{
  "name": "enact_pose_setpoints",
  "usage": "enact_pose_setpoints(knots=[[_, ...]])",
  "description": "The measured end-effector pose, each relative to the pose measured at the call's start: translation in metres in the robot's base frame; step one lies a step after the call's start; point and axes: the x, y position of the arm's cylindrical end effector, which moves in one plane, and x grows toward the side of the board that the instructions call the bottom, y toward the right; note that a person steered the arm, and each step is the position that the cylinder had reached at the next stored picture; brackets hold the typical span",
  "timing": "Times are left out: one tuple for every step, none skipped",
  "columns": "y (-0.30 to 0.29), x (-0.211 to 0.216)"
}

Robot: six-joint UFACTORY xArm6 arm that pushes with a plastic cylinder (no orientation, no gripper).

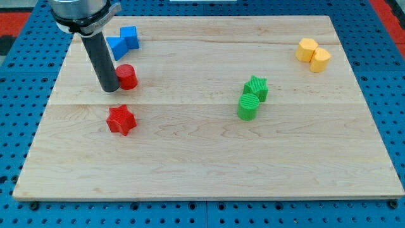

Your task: Move the red circle close to the blue blocks

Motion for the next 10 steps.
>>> enact_pose_setpoints(knots=[[0.0, 0.001], [0.004, 0.008], [0.003, 0.009], [0.006, 0.02], [0.022, 0.033], [0.021, 0.033], [0.021, 0.026], [0.013, -0.021], [0.013, -0.025], [0.013, -0.038]])
